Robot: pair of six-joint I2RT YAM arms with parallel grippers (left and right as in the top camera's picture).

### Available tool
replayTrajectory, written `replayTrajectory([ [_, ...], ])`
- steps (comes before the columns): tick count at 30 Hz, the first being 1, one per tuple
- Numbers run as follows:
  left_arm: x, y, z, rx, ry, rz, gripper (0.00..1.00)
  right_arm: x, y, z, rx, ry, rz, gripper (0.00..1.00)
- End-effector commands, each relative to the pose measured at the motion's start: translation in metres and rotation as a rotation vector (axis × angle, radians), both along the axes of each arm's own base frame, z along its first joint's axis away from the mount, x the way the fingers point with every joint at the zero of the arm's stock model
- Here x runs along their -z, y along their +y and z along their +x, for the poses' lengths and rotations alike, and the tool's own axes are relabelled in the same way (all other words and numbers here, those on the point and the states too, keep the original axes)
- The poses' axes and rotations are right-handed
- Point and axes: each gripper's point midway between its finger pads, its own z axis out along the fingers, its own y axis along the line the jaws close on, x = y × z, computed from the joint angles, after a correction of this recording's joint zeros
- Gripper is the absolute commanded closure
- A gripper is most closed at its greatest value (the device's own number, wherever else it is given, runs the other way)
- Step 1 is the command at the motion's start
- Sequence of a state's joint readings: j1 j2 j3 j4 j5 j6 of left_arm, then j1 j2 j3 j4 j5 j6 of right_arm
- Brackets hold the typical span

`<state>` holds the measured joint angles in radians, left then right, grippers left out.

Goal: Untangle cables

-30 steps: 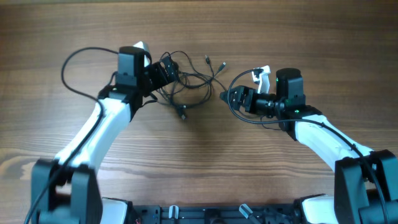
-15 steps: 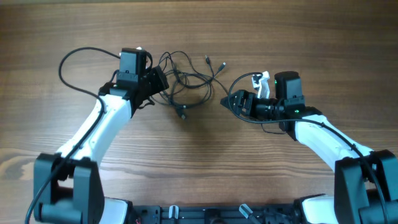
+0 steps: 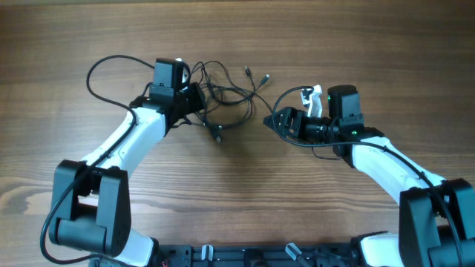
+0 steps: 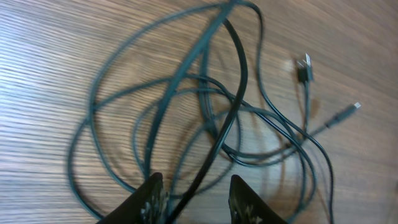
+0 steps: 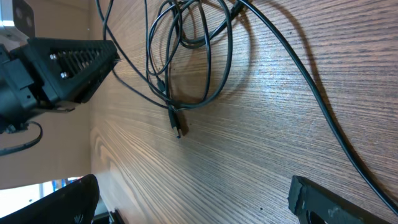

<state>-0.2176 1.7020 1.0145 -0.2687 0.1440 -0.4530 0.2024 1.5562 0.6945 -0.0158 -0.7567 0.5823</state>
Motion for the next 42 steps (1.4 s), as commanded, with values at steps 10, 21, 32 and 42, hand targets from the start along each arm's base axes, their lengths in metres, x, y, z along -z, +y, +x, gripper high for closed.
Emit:
replayTrajectory([
  [10, 0.02, -0.018, -0.01, 0.061, 0.051, -0.007, 0.62, 0.003, 0.0, 0.001, 0.006, 0.005, -0.013, 0.0],
  [21, -0.09, -0.021, -0.001, 0.077, -0.189, -0.114, 0.96, 0.01, -0.002, -0.007, 0.007, 0.056, -0.024, 0.0],
  [32, -0.274, -0.036, -0.08, 0.259, -0.63, -0.316, 0.96, -0.036, 0.027, -0.015, -0.173, -0.046, 0.207, 0.0],
  [42, -0.27, -0.057, -0.082, 0.384, -0.607, -0.386, 0.96, -0.108, 0.076, -0.013, -0.352, -0.426, 0.353, 0.0],
])
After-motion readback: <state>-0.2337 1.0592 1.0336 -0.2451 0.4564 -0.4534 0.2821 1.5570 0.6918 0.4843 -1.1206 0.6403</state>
